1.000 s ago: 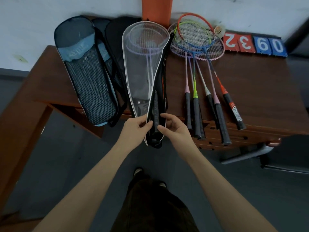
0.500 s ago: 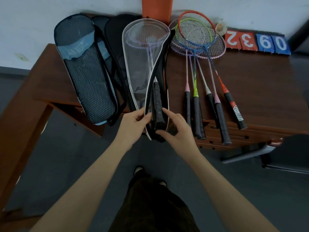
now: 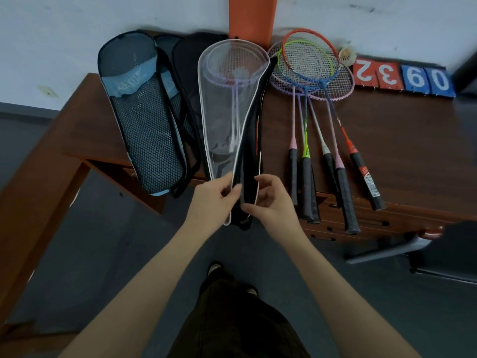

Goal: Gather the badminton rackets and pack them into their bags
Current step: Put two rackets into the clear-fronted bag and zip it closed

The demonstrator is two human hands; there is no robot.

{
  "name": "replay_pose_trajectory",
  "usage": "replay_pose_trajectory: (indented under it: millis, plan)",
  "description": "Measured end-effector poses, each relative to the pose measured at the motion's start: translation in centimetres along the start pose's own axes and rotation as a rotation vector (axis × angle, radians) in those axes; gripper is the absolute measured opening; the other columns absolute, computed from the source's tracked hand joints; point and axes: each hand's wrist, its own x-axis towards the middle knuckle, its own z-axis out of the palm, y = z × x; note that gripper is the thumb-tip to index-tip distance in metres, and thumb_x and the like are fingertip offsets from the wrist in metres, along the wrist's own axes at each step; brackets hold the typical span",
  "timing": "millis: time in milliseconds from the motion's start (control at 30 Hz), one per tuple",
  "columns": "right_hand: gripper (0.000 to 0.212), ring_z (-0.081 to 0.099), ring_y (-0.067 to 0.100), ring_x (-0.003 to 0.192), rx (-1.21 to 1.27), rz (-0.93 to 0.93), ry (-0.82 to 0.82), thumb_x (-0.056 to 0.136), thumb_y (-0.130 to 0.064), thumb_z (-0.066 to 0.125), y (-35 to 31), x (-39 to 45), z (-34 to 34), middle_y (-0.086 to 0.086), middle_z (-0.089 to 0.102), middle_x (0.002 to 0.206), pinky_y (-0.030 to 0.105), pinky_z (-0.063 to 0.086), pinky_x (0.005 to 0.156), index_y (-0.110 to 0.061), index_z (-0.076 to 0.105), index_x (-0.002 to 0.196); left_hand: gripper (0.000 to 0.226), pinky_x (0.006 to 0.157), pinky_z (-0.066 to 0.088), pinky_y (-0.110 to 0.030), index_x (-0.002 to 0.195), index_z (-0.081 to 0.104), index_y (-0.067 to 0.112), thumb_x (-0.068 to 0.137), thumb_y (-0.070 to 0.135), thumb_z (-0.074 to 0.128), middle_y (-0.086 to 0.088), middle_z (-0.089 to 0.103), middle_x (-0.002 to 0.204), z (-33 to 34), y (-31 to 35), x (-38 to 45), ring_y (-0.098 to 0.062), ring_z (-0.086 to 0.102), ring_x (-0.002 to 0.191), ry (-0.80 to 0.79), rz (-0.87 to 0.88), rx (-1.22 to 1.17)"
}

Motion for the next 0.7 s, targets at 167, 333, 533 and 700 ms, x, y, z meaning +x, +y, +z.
replay_pose_trajectory:
  millis: [167, 333, 533, 700]
  plan:
    - [0.051, 0.054, 0.000, 0.063, -0.138, 0.059, 0.006, 0.073, -0.012, 0.077, 1.9, 0.0, 0.5, 0.000, 0.058, 0.079, 0.019, 0.049, 0.062, -0.022, 0.049, 0.114, 0.028, 0.052, 0.044, -0.026, 0.111, 0.064, 0.017, 0.088, 0.030, 0.054, 0.008, 0.049, 0.070, 2.0, -1.6, -1.0, -0.013, 0.055, 0.066, 0.066, 0.083, 0.302]
    - [0.031, 0.056, 0.011, 0.082, -0.494, -0.045, -0.026, 0.086, -0.026, 0.063, 3.5, 1.3, -2.1, -0.003, 0.056, 0.096, 0.037, 0.050, 0.081, -0.021, 0.058, 0.117, 0.040, 0.069, 0.052, -0.036, 0.104, 0.068, 0.008, 0.088, 0.037, 0.045, -0.009, 0.062, 0.101, 3.9, -3.9, -0.6, -0.027, 0.060, 0.089, -0.048, 0.201, 0.531]
    - [0.021, 0.059, 0.019, 0.085, -0.694, -0.149, 0.057, 0.090, -0.023, 0.055, 2.1, 7.0, -4.1, 0.001, 0.059, 0.099, 0.044, 0.049, 0.080, -0.015, 0.062, 0.109, 0.047, 0.084, 0.048, -0.040, 0.109, 0.064, 0.006, 0.086, 0.038, 0.039, -0.012, 0.063, 0.113, 3.0, -2.2, 4.7, -0.030, 0.059, 0.104, -0.089, 0.192, 0.598]
    - [0.020, 0.059, 0.024, 0.086, -0.777, -0.178, 0.112, 0.091, -0.023, 0.052, -0.8, 15.2, -5.2, 0.005, 0.059, 0.098, 0.045, 0.049, 0.080, -0.013, 0.063, 0.105, 0.039, 0.095, 0.039, -0.044, 0.120, 0.057, 0.003, 0.090, 0.026, 0.049, -0.016, 0.056, 0.124, 1.6, -0.7, 14.2, -0.034, 0.051, 0.116, -0.062, 0.262, 0.600]
